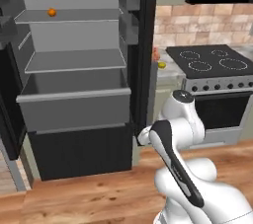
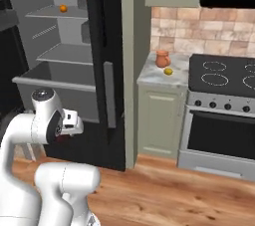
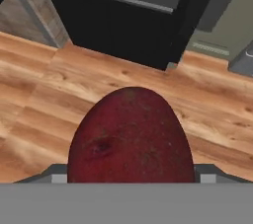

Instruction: Place the potato and lemon inside the fridge drawer. Close the drawer after placing the vegetables.

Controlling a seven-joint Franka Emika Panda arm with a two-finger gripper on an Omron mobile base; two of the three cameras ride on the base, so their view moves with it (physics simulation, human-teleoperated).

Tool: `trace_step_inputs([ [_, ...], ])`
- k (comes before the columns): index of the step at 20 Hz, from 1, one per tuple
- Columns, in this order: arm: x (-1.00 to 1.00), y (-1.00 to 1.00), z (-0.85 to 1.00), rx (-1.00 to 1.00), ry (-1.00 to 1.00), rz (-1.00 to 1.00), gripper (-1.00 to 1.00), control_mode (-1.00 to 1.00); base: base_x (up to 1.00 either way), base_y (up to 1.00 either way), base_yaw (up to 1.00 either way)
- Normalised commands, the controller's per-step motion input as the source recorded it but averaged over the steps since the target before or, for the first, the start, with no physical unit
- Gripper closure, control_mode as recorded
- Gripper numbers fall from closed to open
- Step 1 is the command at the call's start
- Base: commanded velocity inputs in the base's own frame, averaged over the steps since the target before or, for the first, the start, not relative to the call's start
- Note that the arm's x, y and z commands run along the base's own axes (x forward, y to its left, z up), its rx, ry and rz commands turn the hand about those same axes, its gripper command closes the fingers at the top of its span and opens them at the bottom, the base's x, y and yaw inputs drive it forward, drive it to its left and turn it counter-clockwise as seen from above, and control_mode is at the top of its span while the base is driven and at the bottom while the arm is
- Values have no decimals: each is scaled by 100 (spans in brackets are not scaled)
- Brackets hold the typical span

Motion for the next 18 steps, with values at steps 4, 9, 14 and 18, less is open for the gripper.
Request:
trace_step_inputs([
  [4,0,0,0,0,0,0,100,100,57,95,-3],
  [9,0,0,0,0,0,0,100,100,93,44,-7],
  [14,0,0,0,0,0,0,100,100,60,0,0],
  [18,0,0,0,0,0,0,100,100,14,54,0],
])
